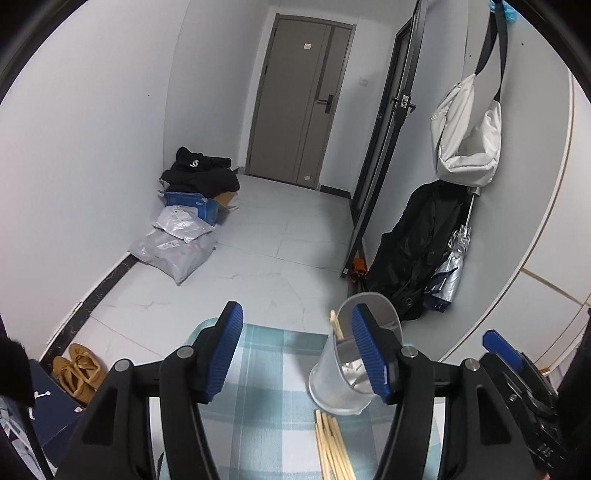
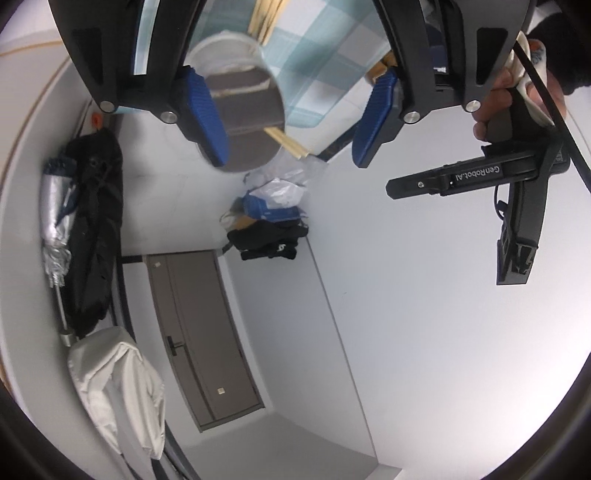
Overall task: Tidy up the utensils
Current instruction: 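Lower the right gripper to the chopstick pile and close on one chopstick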
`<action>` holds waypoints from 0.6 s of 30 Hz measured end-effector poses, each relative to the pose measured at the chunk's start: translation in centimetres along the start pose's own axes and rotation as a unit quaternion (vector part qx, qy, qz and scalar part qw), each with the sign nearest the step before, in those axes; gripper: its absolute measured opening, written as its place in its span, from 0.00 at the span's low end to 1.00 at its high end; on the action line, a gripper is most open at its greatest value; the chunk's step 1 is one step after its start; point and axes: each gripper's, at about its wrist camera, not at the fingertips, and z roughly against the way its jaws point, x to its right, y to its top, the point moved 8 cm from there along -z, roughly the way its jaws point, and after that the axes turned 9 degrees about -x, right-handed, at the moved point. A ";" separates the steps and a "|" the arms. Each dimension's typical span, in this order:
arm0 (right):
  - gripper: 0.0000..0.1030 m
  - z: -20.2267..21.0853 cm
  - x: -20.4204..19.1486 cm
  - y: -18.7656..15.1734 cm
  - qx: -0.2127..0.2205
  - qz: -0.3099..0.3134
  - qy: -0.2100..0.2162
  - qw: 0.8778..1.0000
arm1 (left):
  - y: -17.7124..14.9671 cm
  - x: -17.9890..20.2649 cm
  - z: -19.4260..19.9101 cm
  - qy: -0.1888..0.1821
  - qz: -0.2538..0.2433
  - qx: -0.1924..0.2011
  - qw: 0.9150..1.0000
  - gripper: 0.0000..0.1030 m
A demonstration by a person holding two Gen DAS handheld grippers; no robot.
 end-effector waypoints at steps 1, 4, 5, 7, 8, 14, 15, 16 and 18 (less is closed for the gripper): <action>0.71 0.4 -0.2 -0.3 0.001 -0.001 -0.001 1.000 | -0.4 0.1 0.2 0.001 -0.002 0.002 1.000 0.59; 0.75 1.1 -0.4 -1.1 0.001 -0.003 -0.014 1.000 | -1.3 -0.1 0.6 0.007 -0.003 0.009 1.000 0.66; 0.78 1.4 -0.5 -1.4 0.001 -0.003 -0.017 1.000 | -1.6 -0.2 0.7 0.009 -0.002 0.010 1.000 0.66; 0.81 2.0 -0.7 -2.2 0.001 -0.004 -0.029 1.000 | -2.3 -0.3 0.6 0.009 0.000 0.007 1.000 0.66; 0.82 2.3 -0.7 -2.6 0.001 -0.006 -0.033 0.999 | -2.7 -0.4 0.6 0.008 0.001 0.006 1.000 0.67; 0.84 2.4 -0.1 -5.2 -0.017 -0.020 -0.056 0.998 | -4.7 -1.3 0.4 0.015 0.012 0.020 1.000 0.67; 0.85 2.3 0.1 -5.8 -0.023 -0.024 -0.061 0.998 | -5.2 -1.4 0.0 0.016 0.014 0.015 1.000 0.67; 0.85 2.2 0.3 -6.2 -0.031 -0.026 -0.067 0.997 | -5.6 -1.5 -0.4 0.014 0.019 0.010 1.000 0.67; 0.85 1.8 0.6 -7.1 -0.044 -0.023 -0.079 0.996 | -6.5 -1.8 -1.0 0.014 0.027 0.000 1.000 0.67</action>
